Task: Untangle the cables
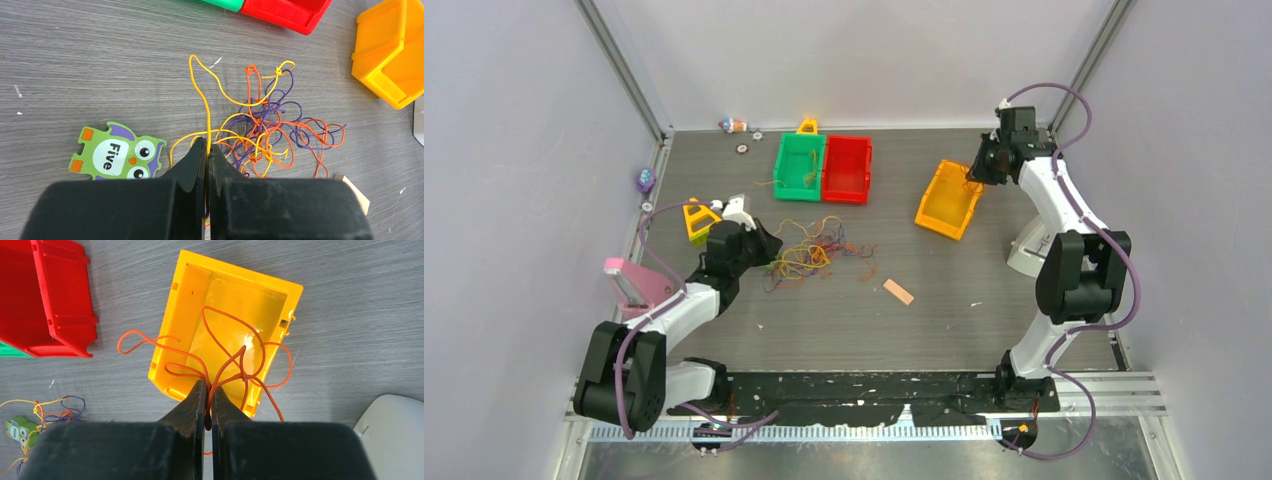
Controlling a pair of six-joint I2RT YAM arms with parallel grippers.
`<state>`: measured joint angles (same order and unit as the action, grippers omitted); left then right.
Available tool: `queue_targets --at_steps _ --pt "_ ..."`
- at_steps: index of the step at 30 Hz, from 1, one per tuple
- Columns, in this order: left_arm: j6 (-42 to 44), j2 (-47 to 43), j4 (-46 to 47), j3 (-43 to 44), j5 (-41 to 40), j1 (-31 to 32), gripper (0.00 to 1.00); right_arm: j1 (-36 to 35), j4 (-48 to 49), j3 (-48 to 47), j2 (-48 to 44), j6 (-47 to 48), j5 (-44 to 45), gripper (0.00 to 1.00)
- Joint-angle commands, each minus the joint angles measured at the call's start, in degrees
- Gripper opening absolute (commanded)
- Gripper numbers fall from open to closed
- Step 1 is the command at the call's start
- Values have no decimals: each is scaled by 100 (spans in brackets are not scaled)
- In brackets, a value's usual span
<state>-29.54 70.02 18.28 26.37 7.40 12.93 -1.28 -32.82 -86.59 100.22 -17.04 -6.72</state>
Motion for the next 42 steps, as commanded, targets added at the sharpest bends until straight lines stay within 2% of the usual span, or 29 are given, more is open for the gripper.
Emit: queue_targets --at_steps 1,4,11,19,26,29,37,42 --pt "63 -27 290 120 62 -26 0 39 -519 -523 20 317 126 6" --pt "54 -26 282 123 60 -27 0 36 -755 -677 167 377 846 5" --pt "63 -46 265 119 56 -27 0 -186 -880 -854 360 490 1417 5" --pt "55 -25 255 138 70 -26 0 -763 -1253 -1270 867 870 2865 6" --pt "61 -41 234 134 43 -27 0 -1425 -1715 -2009 1522 1231 4075 5" --pt "62 -47 228 138 35 -27 0 -1620 -1804 -2262 1769 1339 4162 5" --pt "73 -44 211 138 27 -27 0 -1668 -1640 -2250 2042 1320 3562 6" --pt "63 -1 220 154 59 -27 0 -1378 -1226 -1813 1931 1044 2592 6"
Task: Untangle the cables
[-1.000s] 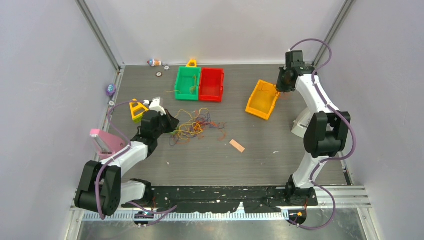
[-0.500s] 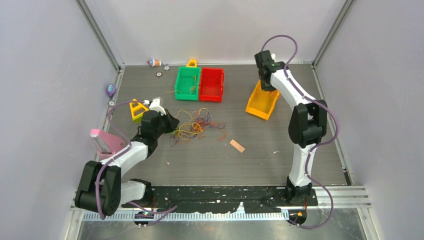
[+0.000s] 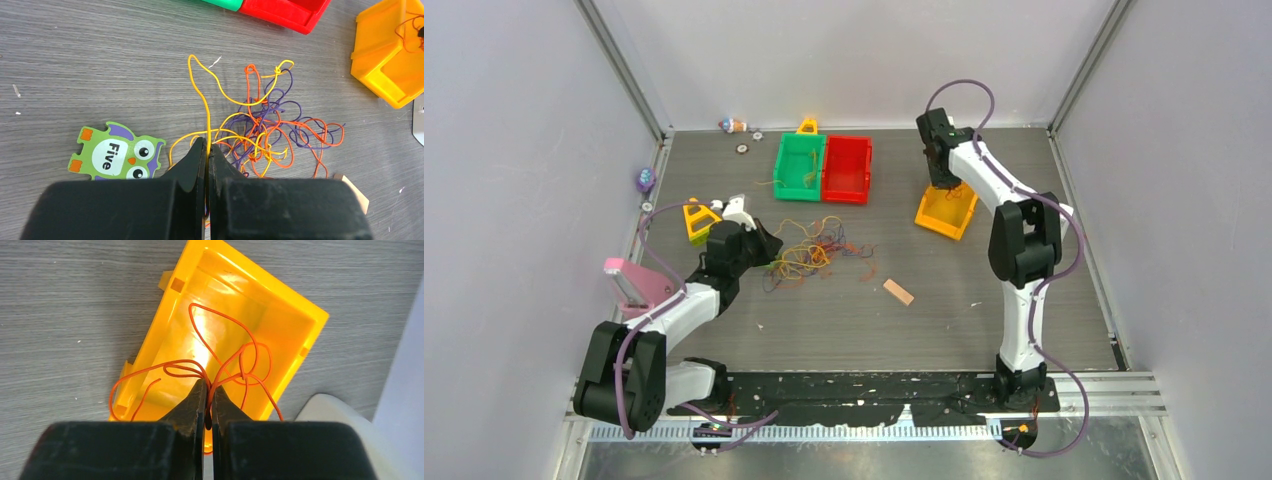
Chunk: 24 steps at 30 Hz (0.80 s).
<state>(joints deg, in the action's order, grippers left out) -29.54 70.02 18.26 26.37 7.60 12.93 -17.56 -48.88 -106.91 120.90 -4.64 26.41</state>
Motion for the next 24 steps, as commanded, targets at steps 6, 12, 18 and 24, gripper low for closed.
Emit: queue_targets --at_steps 6,12,18,24 --pt "62 15 265 158 83 -27 0 552 599 426 -112 -468 -1206 23" --pt "90 16 336 148 206 -23 0 551 703 657 -723 -555 -1190 49" --pt "118 -38 529 92 430 27 0 503 750 1039 -1512 -715 -1453 62" --pt "281 -256 703 88 812 227 0 -275 1687 2572 -2651 -595 -1748 94"
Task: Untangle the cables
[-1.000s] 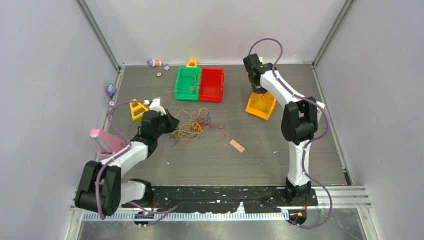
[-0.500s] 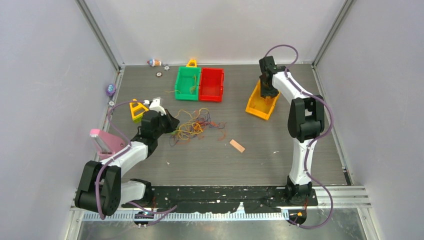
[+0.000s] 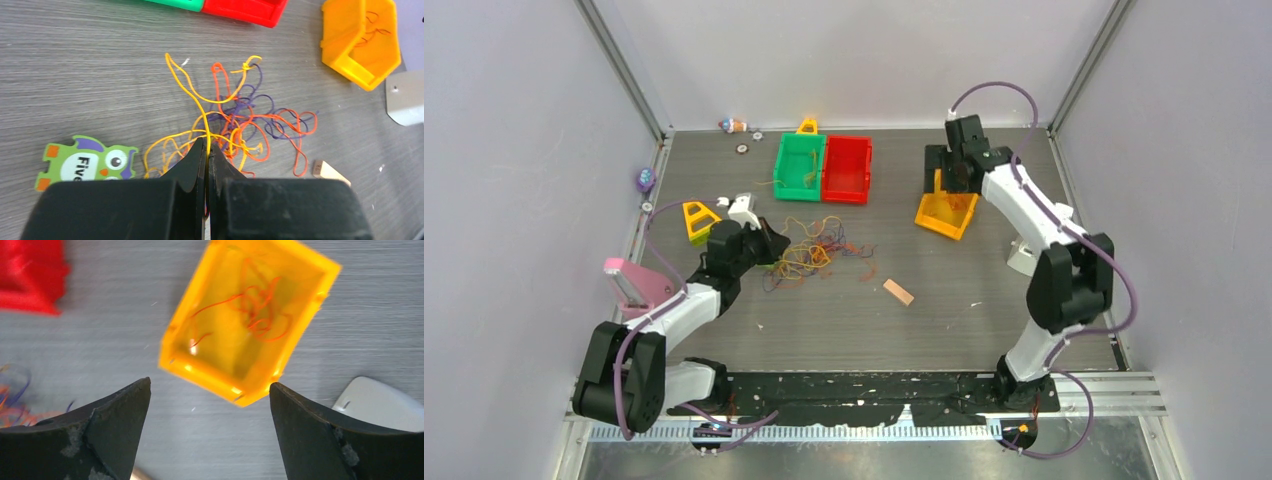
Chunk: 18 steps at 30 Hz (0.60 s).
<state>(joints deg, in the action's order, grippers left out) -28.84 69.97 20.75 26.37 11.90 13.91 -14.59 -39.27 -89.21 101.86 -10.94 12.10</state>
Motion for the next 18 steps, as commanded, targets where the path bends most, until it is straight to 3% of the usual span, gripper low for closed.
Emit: queue_targets --at_steps 1,5,7,11,18 --pt "245 -327 456 88 424 178 0 -783 849 990 -962 5 -376 96" --pt "351 -832 -129 422 627 346 0 -1243 2064 2247 -1508 -147 -1152 96" --pt "441 -1106 -856 748 716 447 0 -1423 2650 2683 -1674 -217 -1715 95" --pt "688 -1538 -2012 1610 864 753 0 -1794 3619 3158 -1903 -202 -2351 91" --pt "761 -1309 -3863 3518 1672 894 0 -2327 4791 3608 -2659 181 -2671 99"
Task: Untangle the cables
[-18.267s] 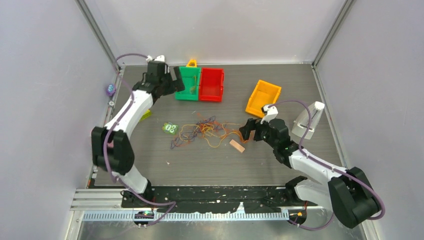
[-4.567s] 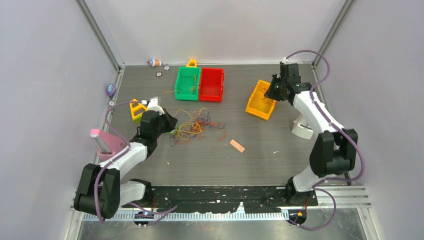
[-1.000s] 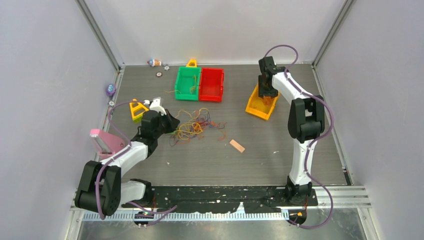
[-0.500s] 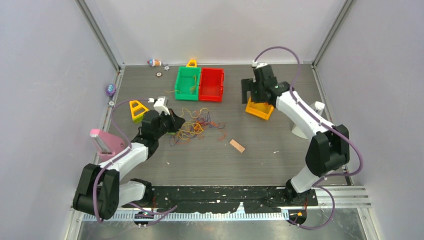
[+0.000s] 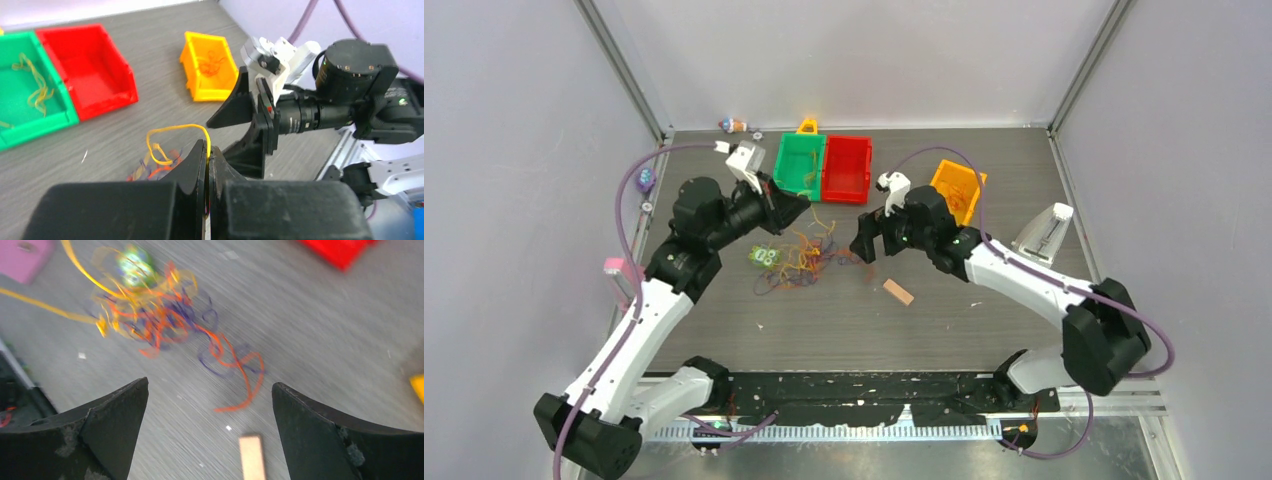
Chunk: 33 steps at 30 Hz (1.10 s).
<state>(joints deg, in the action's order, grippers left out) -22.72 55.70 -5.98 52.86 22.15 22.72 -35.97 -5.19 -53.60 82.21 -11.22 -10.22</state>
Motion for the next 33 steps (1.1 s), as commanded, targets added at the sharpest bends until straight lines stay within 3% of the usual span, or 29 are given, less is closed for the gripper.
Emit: queue_targets --at_steps 1,9,13,23,25,28,30,33 --pt "141 197 -1370 1105 772 13 0 -203 1579 104 -740 205 -488 99" --pt "75 752 -2160 2726 1350 90 0 -444 2317 -40 -926 281 -923 95" --pt "-120 953 -2114 2935 1519 122 0 -609 2467 -244 -803 317 -1281 95" --pt "-310 1117 -2004 3041 1427 286 0 -1148 2724 -655 -155 368 -1042 97" --pt "-355 1115 -1997 3056 1414 286 0 -1260 2688 -735 -20 395 -814 86" --pt "-447 1079 -1910 3020 1493 286 0 -1352 2662 -822 131 276 -566 49" --pt "-517 1038 -1843 2949 1514 279 0 -1407 2707 -812 130 207 -399 33" --pt "-707 959 -1613 2697 1738 141 10 -1457 2646 -782 52 145 -212 12"
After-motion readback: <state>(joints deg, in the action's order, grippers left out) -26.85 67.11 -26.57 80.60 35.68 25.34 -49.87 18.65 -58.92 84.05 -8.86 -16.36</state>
